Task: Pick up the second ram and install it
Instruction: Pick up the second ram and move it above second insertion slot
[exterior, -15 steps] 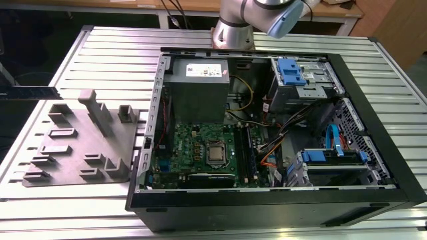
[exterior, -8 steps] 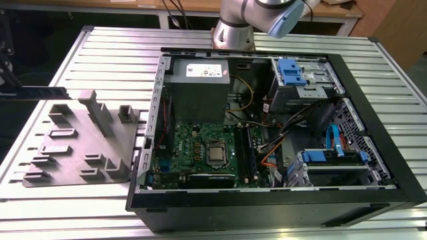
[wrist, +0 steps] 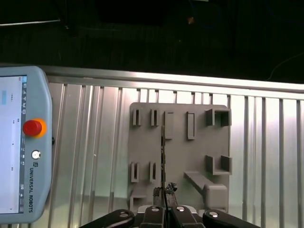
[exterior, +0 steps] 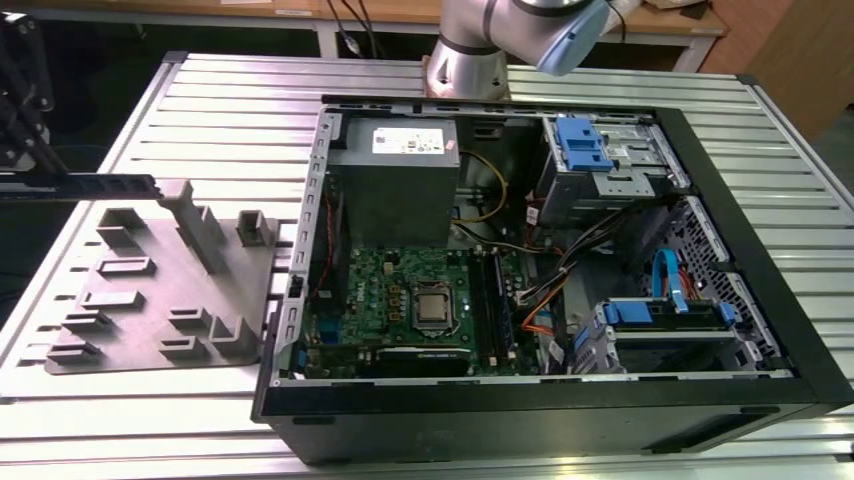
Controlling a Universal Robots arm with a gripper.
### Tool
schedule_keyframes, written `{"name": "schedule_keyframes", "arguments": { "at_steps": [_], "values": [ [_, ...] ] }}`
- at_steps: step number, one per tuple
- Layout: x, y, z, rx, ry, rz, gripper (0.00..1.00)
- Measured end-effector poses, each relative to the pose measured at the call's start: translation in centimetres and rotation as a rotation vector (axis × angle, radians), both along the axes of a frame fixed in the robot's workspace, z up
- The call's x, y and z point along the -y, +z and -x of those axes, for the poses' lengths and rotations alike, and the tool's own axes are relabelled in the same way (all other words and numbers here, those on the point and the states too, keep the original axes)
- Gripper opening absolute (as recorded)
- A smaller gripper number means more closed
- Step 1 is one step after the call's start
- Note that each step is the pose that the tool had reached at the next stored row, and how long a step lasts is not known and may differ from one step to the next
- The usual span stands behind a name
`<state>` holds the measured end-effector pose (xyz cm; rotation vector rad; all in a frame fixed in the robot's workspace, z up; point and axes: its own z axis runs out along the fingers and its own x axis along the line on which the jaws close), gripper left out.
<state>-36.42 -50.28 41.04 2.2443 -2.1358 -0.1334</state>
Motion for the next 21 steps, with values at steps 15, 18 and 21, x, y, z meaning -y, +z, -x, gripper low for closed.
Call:
{"name": "schedule_keyframes", "arguments": {
  "at_steps": [15, 18, 21],
  "values": [
    [0.00, -0.04, -4.5, 0.0001, 0.000, -0.0001, 0.09],
    [0.00, -0.04, -5.5, 0.0000, 0.000, 0.0000, 0.09],
    [0.00, -0.05, -6.5, 0.0001, 0.000, -0.0001, 0.09]
  ]
}}
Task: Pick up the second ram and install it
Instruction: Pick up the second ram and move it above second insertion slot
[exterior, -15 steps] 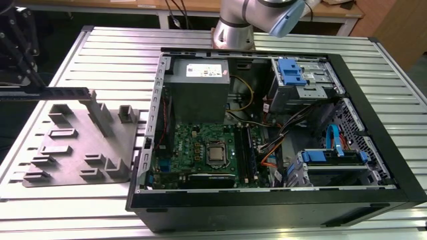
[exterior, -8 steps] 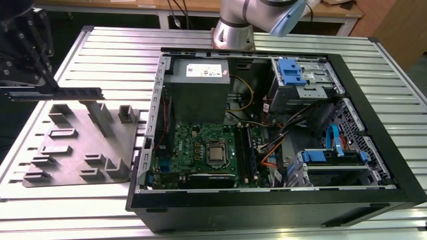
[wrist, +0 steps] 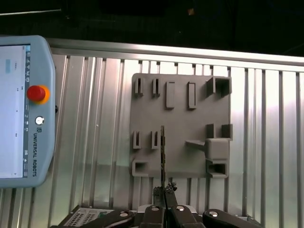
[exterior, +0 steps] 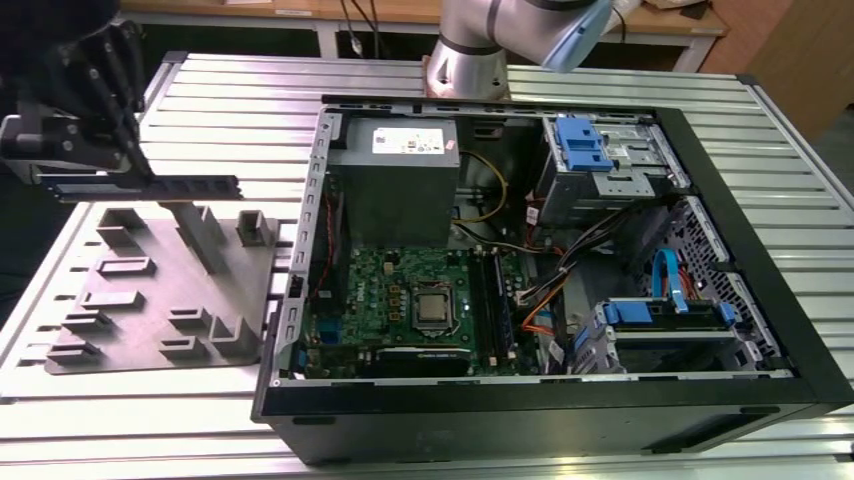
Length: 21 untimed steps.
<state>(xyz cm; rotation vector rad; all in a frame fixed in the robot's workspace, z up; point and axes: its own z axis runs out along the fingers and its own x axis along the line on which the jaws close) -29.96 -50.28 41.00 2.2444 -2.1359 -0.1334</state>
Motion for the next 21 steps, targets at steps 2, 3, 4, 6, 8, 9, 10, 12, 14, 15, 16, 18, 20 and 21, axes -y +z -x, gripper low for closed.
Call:
{"name": "schedule_keyframes", "arguments": {
  "at_steps": [2, 3, 4, 6, 8, 9, 10, 12, 14, 15, 16, 18, 20, 21],
  "values": [
    [0.00, 0.00, -0.7, -0.0001, 0.000, 0.0000, 0.09],
    [0.00, 0.00, -1.0, -0.0001, 0.000, 0.0000, 0.09],
    [0.00, 0.00, -1.3, -0.0001, 0.000, 0.0000, 0.09],
    [0.00, -0.01, -2.0, 0.0000, 0.000, 0.0000, 0.09],
    [0.00, -0.01, -2.6, 0.0000, 0.000, 0.0000, 0.09],
    [0.00, -0.01, -2.9, -0.0001, 0.000, 0.0000, 0.09],
    [0.00, -0.01, -3.2, 0.0000, 0.000, 0.0000, 0.09],
    [0.00, -0.01, -3.9, -0.0001, 0.000, 0.0000, 0.09],
    [0.00, -0.02, -4.5, 0.0000, 0.000, -0.0001, 0.09],
    [0.00, -0.02, -4.8, 0.0000, 0.000, -0.0001, 0.09],
    [0.00, -0.02, -5.1, -0.0001, 0.000, -0.0001, 0.09],
    [0.00, -0.02, -5.8, -0.0001, 0.000, -0.0001, 0.09],
    [0.00, -0.02, -6.5, -0.0001, 0.000, 0.0000, 0.09],
    [0.00, -0.03, -6.8, 0.0000, 0.000, -0.0002, 0.09]
  ]
}}
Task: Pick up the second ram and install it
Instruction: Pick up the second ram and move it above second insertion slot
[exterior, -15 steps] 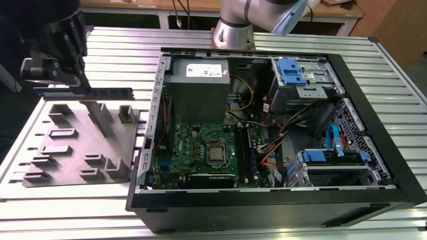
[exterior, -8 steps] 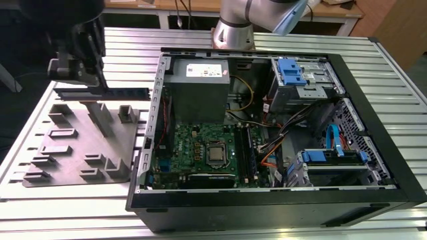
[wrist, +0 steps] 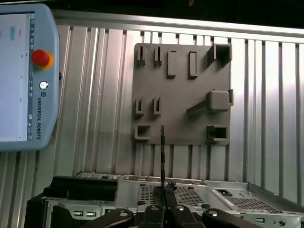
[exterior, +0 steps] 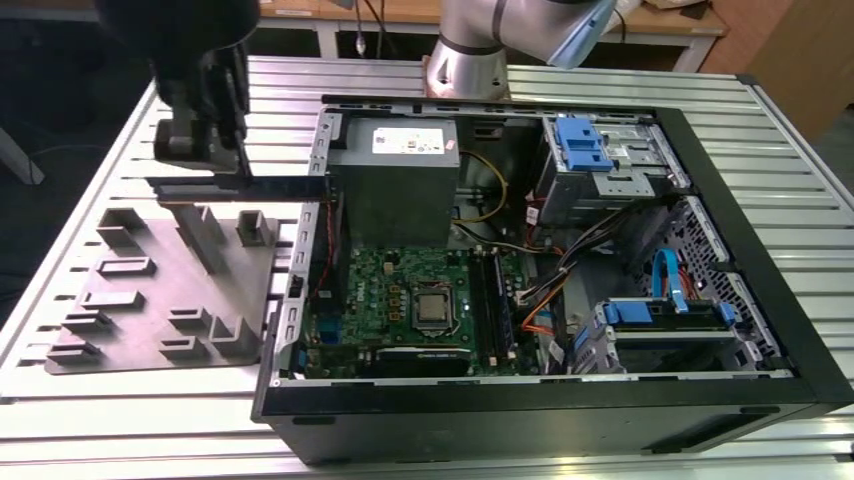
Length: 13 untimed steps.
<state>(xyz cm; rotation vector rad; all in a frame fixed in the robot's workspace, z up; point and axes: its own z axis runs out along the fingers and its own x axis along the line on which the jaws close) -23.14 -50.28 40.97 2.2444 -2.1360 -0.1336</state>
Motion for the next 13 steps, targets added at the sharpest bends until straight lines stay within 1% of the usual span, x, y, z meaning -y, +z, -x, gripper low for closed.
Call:
{"name": "schedule_keyframes", "arguments": {
  "at_steps": [8, 13],
  "values": [
    [0.00, -0.01, -2.9, 0.0000, 0.000, -0.0002, 0.09],
    [0.00, -0.02, -4.9, 0.0000, 0.000, -0.0003, 0.09]
  ]
}}
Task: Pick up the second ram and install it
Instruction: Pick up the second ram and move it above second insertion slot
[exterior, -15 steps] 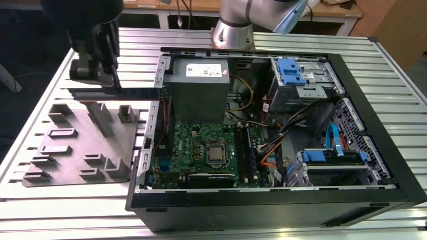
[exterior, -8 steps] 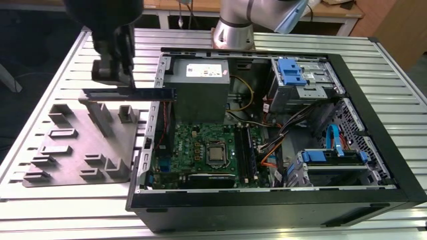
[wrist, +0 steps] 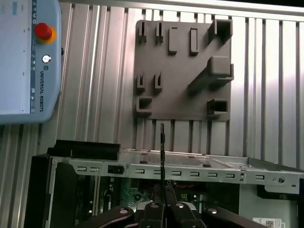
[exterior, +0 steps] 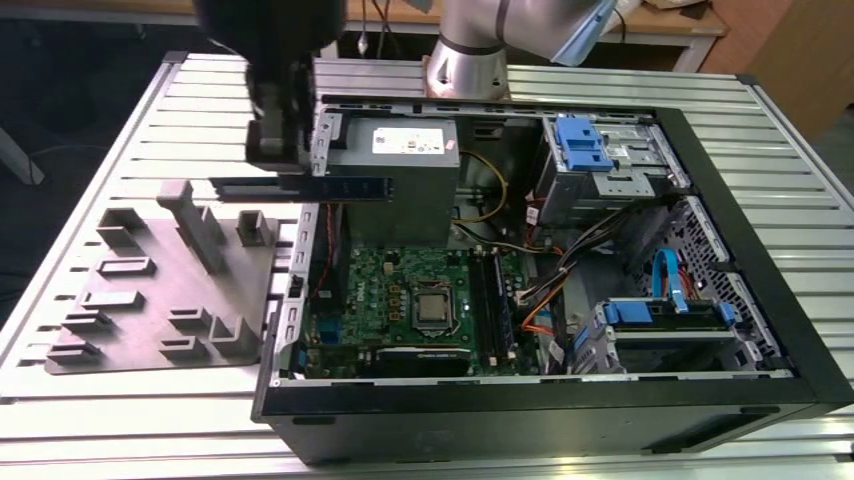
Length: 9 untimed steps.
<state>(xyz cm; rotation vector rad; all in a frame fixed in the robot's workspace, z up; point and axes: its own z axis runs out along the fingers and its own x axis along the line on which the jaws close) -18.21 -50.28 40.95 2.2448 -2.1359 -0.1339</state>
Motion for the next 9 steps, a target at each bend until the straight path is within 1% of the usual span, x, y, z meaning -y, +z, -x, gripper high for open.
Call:
{"name": "schedule_keyframes", "arguments": {
  "at_steps": [9],
  "values": [
    [0.00, -0.02, -4.0, 0.0000, 0.000, -0.0001, 0.09]
  ]
}}
